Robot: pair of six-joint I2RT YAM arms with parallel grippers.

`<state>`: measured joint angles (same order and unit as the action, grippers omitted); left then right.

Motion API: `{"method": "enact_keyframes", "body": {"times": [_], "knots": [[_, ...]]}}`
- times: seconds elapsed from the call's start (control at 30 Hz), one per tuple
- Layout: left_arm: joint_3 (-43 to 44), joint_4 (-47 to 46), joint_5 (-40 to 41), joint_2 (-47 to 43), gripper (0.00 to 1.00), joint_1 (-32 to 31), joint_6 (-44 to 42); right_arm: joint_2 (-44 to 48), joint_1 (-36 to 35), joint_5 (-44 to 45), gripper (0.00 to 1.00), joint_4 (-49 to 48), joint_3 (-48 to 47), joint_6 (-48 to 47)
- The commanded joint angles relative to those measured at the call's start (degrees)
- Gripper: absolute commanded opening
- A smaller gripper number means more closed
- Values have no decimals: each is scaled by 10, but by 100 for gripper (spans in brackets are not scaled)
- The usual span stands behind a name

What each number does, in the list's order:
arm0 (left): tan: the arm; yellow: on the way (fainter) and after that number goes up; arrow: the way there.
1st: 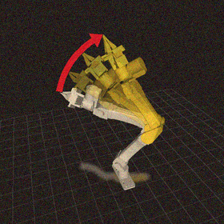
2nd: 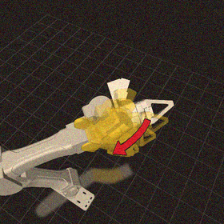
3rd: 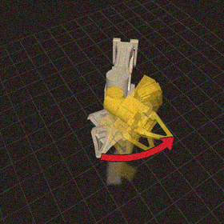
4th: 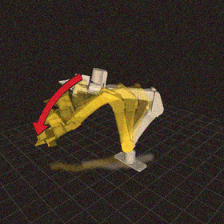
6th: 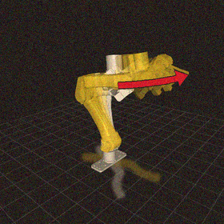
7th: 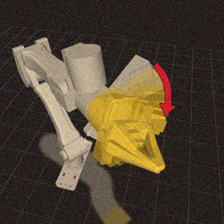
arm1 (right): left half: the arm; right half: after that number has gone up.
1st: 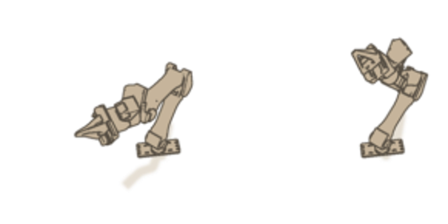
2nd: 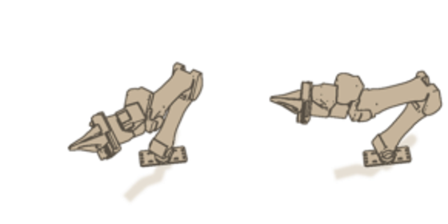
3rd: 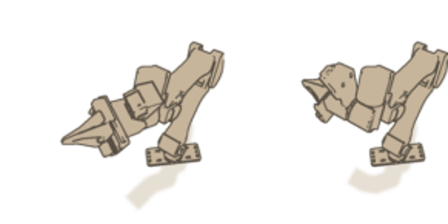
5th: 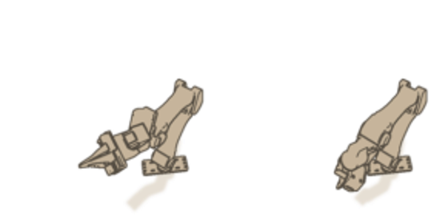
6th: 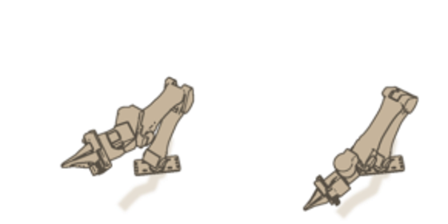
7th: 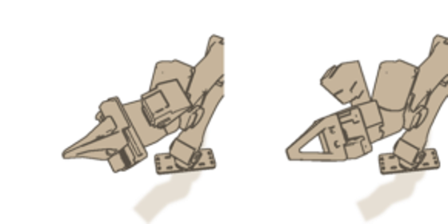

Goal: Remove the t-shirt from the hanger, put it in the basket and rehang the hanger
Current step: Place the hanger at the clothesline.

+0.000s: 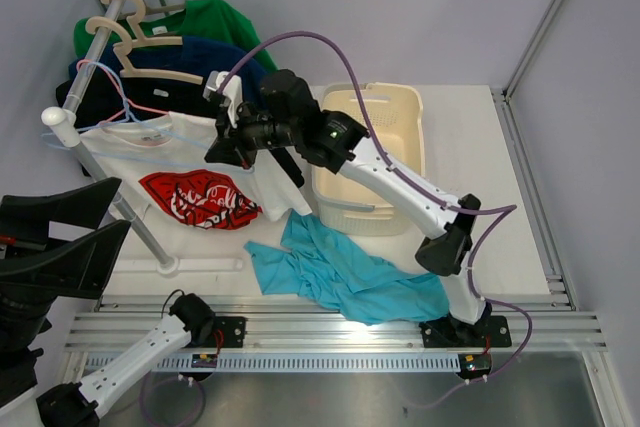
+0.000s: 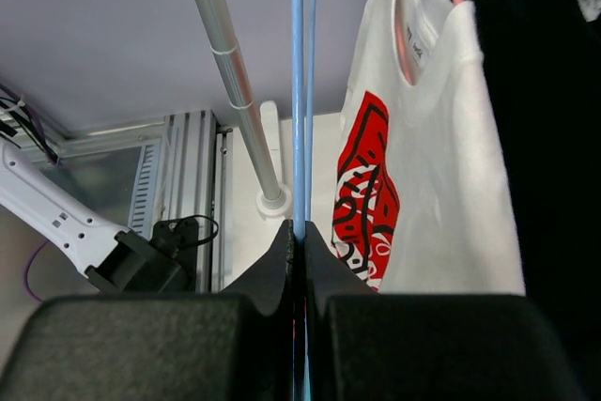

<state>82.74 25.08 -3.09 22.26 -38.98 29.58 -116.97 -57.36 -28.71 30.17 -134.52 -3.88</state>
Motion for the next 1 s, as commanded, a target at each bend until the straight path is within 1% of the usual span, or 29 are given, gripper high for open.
{"method": "enact_keyframes", "body": {"times": [0.0,0.1,0.3,0.47,0.57,0.83,0.97], "knots": [[-3,-28,-11,-8,99,1,-3,-28,1,-43,0,26,-67,12],[-8,-28,-9,-14,99,1,-9,-49,0,-65,0,26,-84,11],[-43,-28,-3,-30,99,2,0,-81,-6,-72,0,26,-120,12],[-57,-28,-12,-31,99,1,-1,-85,-12,-64,0,-9,-97,17],[-61,-28,-12,-31,99,2,-4,-89,-12,-59,0,-20,-101,18],[-65,-28,-6,-35,99,2,-8,-128,-13,-68,0,-14,-144,29],[-68,-28,-2,-37,99,2,-13,-134,-12,-60,0,-19,-136,31]]}}
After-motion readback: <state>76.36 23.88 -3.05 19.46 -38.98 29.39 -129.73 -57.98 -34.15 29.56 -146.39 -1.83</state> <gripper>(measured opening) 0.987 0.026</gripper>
